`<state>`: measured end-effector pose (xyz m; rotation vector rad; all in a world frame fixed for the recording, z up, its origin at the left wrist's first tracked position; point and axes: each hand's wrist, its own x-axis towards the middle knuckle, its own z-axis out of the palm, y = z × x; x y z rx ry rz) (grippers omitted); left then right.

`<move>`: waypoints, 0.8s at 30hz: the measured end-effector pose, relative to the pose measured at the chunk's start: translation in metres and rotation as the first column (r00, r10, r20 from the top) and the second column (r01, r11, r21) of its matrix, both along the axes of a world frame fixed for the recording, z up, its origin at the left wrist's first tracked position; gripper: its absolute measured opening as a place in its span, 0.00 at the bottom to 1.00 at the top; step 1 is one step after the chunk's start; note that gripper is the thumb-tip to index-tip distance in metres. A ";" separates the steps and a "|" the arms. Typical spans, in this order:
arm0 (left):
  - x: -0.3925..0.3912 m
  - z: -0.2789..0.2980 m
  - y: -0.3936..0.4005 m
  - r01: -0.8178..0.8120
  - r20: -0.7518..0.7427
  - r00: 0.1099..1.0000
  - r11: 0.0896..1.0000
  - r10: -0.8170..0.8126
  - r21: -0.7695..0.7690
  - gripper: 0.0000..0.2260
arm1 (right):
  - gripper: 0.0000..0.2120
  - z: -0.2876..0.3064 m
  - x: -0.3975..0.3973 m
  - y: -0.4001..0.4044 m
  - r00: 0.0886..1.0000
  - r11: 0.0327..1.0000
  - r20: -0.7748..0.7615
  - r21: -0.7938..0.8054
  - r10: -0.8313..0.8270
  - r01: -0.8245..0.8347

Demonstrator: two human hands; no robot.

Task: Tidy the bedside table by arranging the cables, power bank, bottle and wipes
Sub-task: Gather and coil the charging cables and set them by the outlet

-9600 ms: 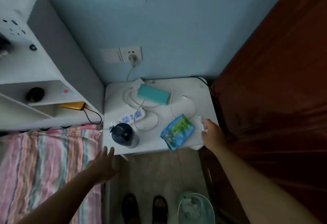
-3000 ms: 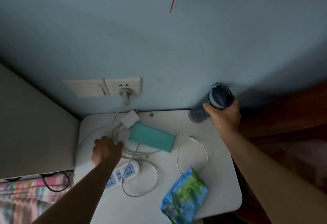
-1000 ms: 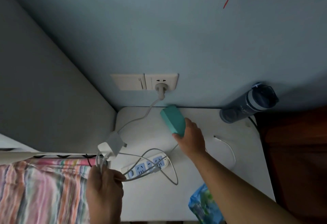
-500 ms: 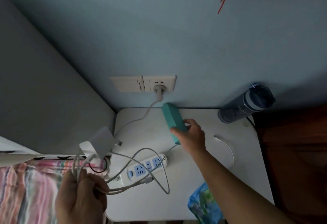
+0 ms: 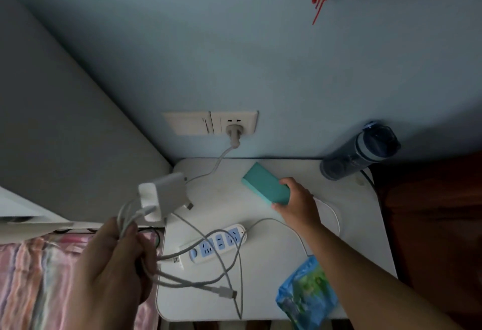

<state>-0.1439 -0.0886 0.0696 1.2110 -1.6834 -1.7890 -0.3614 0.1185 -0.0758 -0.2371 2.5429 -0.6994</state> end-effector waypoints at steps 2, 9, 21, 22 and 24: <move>-0.010 0.006 0.010 0.015 -0.006 1.000 1.000 -0.015 -0.011 0.12 | 0.26 0.006 0.003 0.004 0.987 0.987 -0.024 -0.045 -0.156 0.155; -0.033 0.027 0.017 0.054 -0.022 0.998 0.998 -0.053 0.016 0.15 | 0.38 0.032 0.054 0.032 0.508 0.519 0.112 0.230 -0.854 0.823; -0.045 0.049 0.021 0.155 0.006 0.988 0.985 -0.155 0.073 0.12 | 0.07 0.055 0.062 0.019 0.100 0.141 0.757 -0.011 -0.645 0.990; -0.046 0.051 0.022 0.162 0.002 0.987 0.983 -0.163 0.085 0.11 | 0.08 0.058 0.062 0.016 0.069 0.107 0.787 -0.003 -0.613 0.994; -0.047 0.053 0.024 0.197 -0.020 0.980 0.974 -0.196 0.109 0.11 | 0.15 0.057 0.062 0.014 0.036 0.001 0.846 -0.042 -0.532 0.999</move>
